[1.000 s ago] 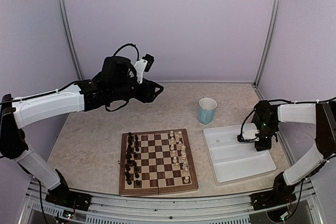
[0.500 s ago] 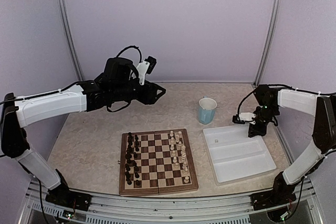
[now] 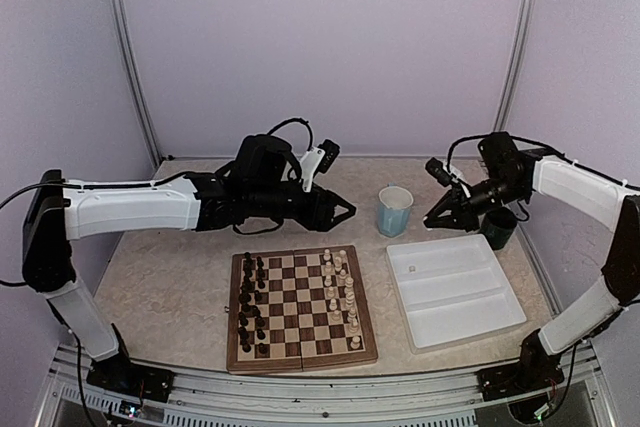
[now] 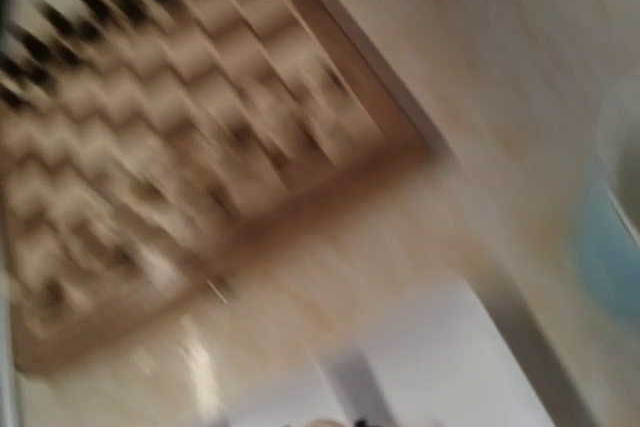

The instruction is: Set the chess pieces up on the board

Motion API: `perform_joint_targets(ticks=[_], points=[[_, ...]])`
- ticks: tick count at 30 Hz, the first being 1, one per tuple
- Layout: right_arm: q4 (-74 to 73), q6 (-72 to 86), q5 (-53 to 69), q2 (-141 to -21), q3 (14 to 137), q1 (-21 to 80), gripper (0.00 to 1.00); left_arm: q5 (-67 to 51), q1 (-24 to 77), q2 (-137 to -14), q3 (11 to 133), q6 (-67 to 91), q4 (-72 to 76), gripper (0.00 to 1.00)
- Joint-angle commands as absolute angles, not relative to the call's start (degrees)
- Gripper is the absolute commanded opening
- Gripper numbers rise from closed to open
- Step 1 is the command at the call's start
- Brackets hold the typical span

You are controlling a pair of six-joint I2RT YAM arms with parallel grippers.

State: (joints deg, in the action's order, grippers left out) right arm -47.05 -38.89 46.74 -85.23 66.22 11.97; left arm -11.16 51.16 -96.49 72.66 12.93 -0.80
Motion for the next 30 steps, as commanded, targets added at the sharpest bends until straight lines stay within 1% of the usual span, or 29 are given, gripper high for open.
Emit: perform_joint_targets(ticks=[1, 5, 9, 14, 19, 22, 25, 30], points=[[-36.90, -31.34, 59.03, -81.81, 64.17, 16.68, 0.07, -14.32, 52.85, -97.43, 74.22, 15.27, 2.65, 0.57], [-34.76, -32.15, 57.78, -83.60, 65.53, 24.19, 0.07, -12.32, 52.84, -96.07, 71.08, 18.33, 4.35, 0.56], [-27.42, -28.62, 58.17, -86.13, 65.90, 30.94, 0.07, -3.99, 51.83, -90.17, 67.90, 19.11, 2.64, 0.56], [-18.21, -25.27, 59.46, -93.78, 67.46, 39.17, 0.08, 3.95, 47.66, -82.29, 65.14, 18.56, -1.37, 0.57], [-13.34, -24.87, 52.89, -101.70, 70.26, 47.36, 0.07, 7.08, 42.89, -74.24, 62.73, 18.72, -4.19, 0.57], [-9.60, -22.61, 48.70, -103.66, 69.06, 50.65, 0.08, 9.17, 42.30, -70.16, 62.42, 18.26, -5.98, 0.57], [-7.53, -20.99, 47.71, -106.21, 68.61, 52.60, 0.08, 10.01, 42.25, -67.93, 62.47, 18.26, -6.91, 0.58], [-6.58, -19.08, 44.33, -110.18, 69.89, 55.31, 0.08, 9.89, 42.96, -67.24, 62.40, 18.98, -7.28, 0.58]])
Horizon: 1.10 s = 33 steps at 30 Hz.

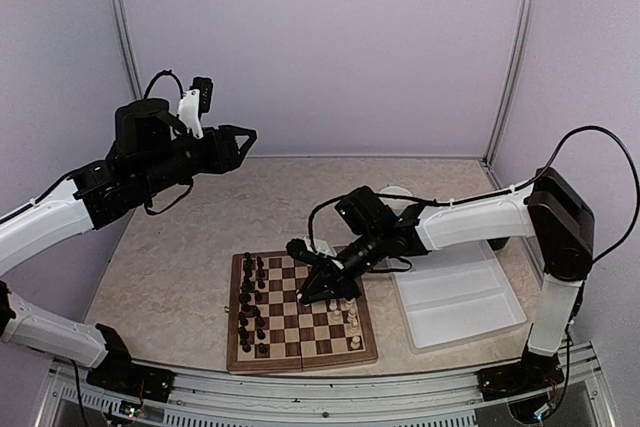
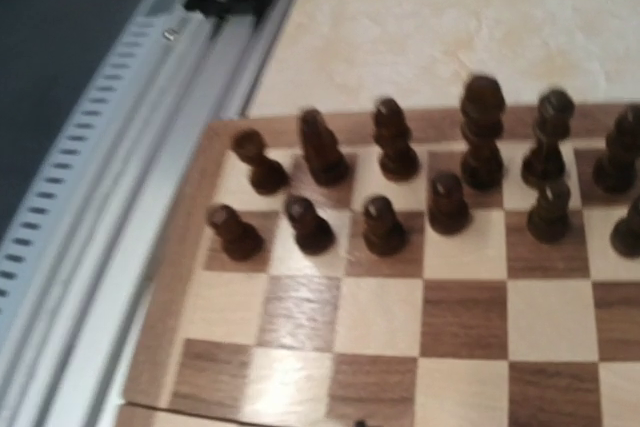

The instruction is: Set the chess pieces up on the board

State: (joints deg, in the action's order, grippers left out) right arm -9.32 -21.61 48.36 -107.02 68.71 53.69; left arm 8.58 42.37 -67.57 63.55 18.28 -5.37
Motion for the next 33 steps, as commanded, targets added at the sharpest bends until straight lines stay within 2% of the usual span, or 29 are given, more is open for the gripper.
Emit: perform_joint_targets(ticks=[1, 24, 33], points=[[-6.95, -18.81, 43.72, -111.06, 70.45, 55.67, 0.08, 10.04, 43.27, -67.17, 62.40, 19.01, -7.29, 0.58], [-12.26, -18.66, 39.70, -119.09, 76.42, 58.18, 0.14, 10.82, 46.14, -67.27, 60.73, 18.37, -7.19, 0.58], [-14.78, -20.24, 38.67, -117.03, 76.83, 58.18, 0.22, 10.57, 46.14, -67.85, 61.33, 18.15, -8.09, 0.58]])
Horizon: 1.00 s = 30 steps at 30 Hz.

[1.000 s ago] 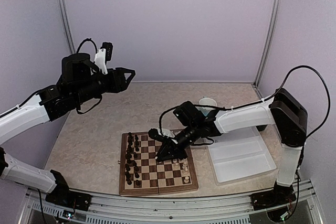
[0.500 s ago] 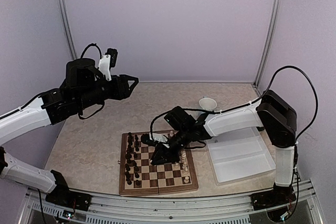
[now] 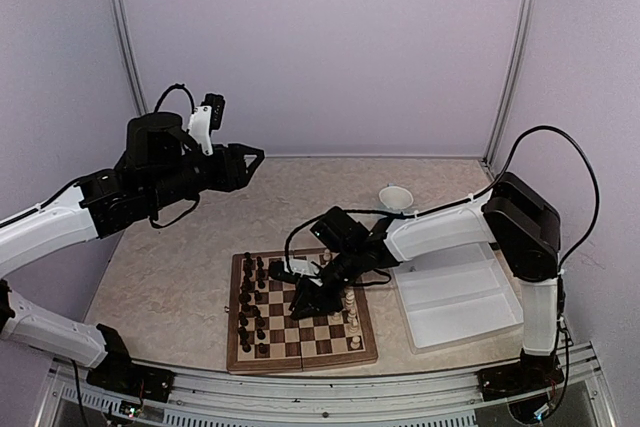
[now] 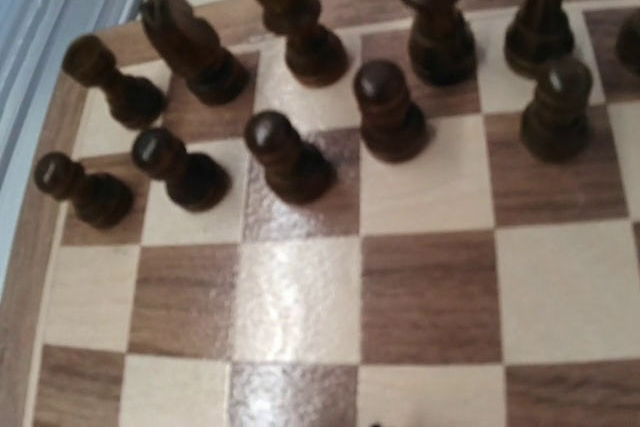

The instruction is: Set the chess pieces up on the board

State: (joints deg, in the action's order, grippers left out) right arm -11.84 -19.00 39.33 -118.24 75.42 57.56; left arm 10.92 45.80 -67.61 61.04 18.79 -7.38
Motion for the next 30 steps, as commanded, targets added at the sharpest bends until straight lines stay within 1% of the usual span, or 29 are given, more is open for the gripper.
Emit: perform_joint_targets(ticks=[1, 5, 10, 13, 16, 20, 24, 26, 30], points=[[-15.51, -20.45, 38.68, -116.35, 77.30, 58.18, 0.23, 10.55, 46.14, -67.85, 61.41, 18.23, -8.50, 0.58], [-18.97, -21.92, 38.38, -111.72, 78.21, 58.18, 0.28, 10.71, 46.67, -67.60, 61.27, 19.24, -11.75, 0.58], [-23.41, -26.00, 37.73, -102.45, 77.99, 56.25, 0.36, 13.08, 50.05, -68.06, 61.51, 19.77, -21.30, 0.58], [-27.87, -28.95, 38.38, -97.99, 78.06, 52.54, 0.38, 12.89, 52.48, -68.83, 61.79, 20.18, -28.00, 0.58], [-30.34, -30.73, 39.82, -93.53, 75.68, 46.19, 0.38, 10.65, 54.78, -70.67, 62.09, 21.15, -34.35, 0.57], [-26.86, -30.39, 40.51, -86.96, 68.44, 35.75, 0.39, 8.16, 58.35, -74.50, 61.71, 21.70, -39.69, 0.57], [-20.27, -27.33, 42.69, -81.71, 61.34, 27.49, 0.42, 4.54, 61.15, -78.96, 61.53, 20.66, -39.81, 0.57], [-19.48, -28.19, 41.72, -80.25, 60.05, 26.44, 0.44, 2.50, 61.92, -82.09, 62.30, 20.03, -39.49, 0.57], [-18.34, -28.78, 38.31, -79.90, 59.49, 26.11, 0.45, 1.29, 63.20, -87.77, 64.15, 18.94, -39.39, 0.57]])
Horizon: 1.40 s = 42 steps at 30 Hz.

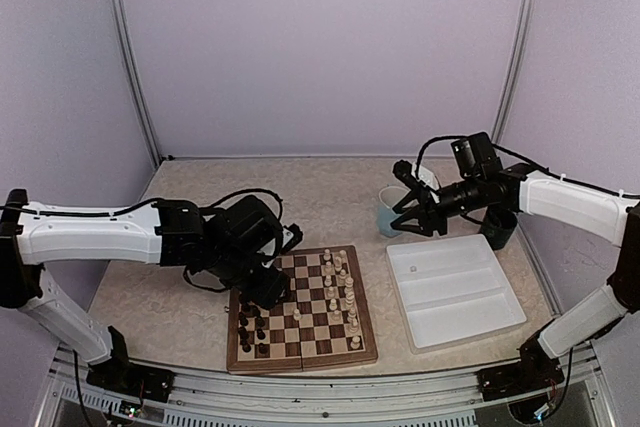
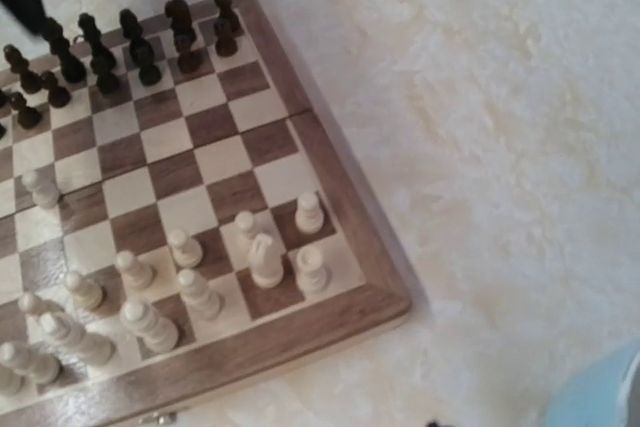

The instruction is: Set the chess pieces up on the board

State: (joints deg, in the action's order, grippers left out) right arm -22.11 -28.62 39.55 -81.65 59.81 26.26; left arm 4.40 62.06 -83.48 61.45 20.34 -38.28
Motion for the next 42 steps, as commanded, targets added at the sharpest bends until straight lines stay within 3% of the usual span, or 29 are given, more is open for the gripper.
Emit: perform_joint_targets(ticks=[1, 14, 21, 29, 42], points=[[-18.43, -28.94, 38.33, -80.08, 59.50, 26.10, 0.45, 1.47, 63.60, -88.85, 64.50, 18.76, -39.30, 0.57], [-17.32, -29.61, 36.59, -79.01, 57.63, 26.02, 0.46, 1.20, 64.78, -99.60, 68.71, 16.93, -37.36, 0.46], [-17.12, -29.70, 36.49, -79.19, 57.31, 26.02, 0.46, -0.40, 64.81, -103.12, 70.73, 16.31, -38.34, 0.21], [-17.27, -29.97, 36.39, -79.85, 57.39, 26.02, 0.46, -1.49, 65.06, -102.50, 71.63, 17.23, -39.69, 0.09], [-17.33, -30.41, 35.12, -79.94, 57.22, 26.04, 0.46, -3.32, 69.58, -106.62, 79.55, 16.75, -37.76, 0.07]])
